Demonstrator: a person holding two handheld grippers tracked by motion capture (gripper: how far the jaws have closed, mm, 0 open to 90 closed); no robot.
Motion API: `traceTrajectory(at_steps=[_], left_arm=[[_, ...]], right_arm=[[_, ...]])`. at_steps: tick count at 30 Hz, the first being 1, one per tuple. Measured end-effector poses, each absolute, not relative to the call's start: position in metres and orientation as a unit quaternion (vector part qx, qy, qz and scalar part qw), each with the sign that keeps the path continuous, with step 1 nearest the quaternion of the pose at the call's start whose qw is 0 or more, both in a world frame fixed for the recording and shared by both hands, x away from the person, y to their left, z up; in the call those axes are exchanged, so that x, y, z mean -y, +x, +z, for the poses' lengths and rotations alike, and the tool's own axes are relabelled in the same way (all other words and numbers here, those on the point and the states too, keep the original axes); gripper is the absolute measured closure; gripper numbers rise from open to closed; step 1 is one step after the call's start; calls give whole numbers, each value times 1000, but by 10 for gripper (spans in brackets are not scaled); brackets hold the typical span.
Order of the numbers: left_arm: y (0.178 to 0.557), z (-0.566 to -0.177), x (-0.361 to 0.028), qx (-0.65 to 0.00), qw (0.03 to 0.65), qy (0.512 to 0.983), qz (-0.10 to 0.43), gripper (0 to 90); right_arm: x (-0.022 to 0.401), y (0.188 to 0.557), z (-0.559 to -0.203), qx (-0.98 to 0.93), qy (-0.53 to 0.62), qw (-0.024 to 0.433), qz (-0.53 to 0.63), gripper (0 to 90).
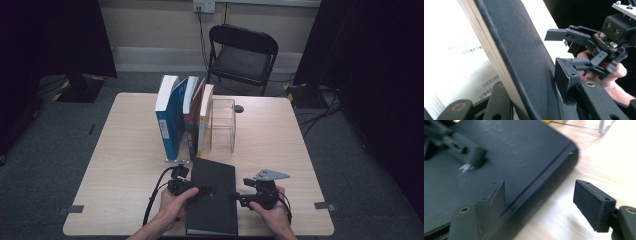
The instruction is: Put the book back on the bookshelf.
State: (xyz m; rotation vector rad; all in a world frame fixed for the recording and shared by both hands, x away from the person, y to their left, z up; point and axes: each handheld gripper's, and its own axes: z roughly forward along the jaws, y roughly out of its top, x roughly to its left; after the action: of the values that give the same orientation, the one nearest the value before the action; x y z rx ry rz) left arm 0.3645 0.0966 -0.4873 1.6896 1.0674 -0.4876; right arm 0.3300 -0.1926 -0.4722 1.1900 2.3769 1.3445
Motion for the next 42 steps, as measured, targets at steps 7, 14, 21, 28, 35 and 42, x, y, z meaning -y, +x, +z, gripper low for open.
traceTrajectory(at_steps=[7,14,21,28,35,42], left_arm=[[351,-470,-93,-420,527,723,-154,616],[334,-449,-91,-374,548,742,-96,632],[327,-435,-88,-339,562,752,-54,647],[323,-423,-90,-305,570,763,-22,661],[318,-421,-91,-283,578,765,-11,666],[312,-414,-93,-245,581,776,4,669]], right_arm=[[189,326,-471,-798,383,54,462,160],[194,324,-467,-789,370,36,489,98],[195,331,-462,-788,343,-7,511,89],[193,339,-460,-779,332,-35,530,85],[188,342,-459,-779,318,-65,537,81],[189,333,-447,-784,308,-42,538,135]])
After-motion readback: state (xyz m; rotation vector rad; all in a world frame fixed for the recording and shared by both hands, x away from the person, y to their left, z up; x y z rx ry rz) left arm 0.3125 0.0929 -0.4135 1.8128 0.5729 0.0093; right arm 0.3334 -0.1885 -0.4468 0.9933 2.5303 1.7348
